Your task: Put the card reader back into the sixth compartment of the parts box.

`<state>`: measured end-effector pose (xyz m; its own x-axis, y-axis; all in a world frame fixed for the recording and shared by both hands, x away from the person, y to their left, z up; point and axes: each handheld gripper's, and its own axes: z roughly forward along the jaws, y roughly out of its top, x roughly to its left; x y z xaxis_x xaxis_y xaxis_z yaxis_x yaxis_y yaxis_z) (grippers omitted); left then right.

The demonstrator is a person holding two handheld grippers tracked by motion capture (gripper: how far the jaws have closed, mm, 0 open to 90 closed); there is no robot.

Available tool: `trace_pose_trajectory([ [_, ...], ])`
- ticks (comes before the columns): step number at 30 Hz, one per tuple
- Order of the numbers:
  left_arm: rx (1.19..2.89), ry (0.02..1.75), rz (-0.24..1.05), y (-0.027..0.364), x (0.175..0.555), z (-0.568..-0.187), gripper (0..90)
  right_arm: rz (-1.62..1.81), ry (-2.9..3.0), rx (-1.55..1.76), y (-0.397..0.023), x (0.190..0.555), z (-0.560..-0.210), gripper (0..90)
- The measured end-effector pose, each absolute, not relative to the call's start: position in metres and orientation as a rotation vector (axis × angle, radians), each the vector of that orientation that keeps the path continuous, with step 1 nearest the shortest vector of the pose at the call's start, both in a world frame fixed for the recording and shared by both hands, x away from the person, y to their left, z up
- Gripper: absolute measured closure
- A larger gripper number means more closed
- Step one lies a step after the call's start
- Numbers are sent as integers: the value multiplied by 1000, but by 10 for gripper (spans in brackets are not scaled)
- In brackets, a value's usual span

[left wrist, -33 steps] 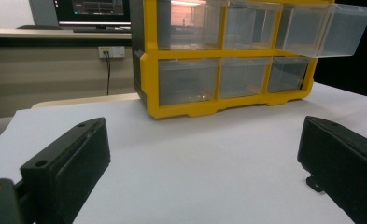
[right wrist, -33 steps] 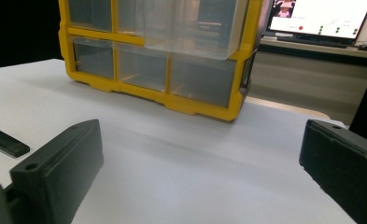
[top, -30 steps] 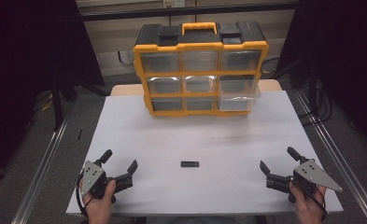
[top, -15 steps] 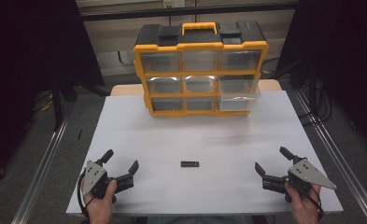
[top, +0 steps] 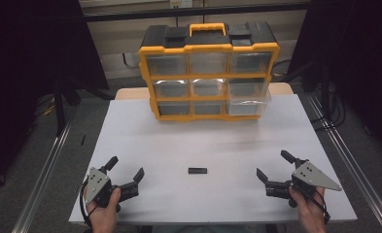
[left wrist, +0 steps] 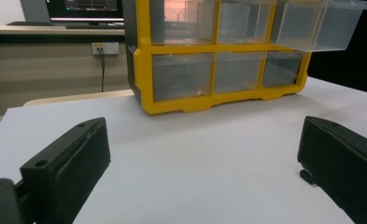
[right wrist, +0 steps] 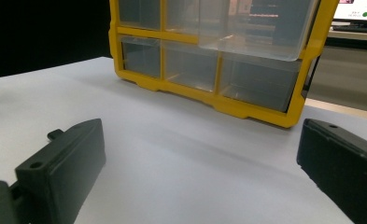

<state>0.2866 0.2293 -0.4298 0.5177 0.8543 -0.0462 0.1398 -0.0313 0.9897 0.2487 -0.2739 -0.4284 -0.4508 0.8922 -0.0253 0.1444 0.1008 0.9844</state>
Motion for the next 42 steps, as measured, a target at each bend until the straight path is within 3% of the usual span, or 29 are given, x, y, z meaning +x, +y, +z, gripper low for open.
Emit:
trace_pose_trajectory([
  [42,1493,861,733,230,286,-428,26,1508,1881,886,-212,295,-413,5],
])
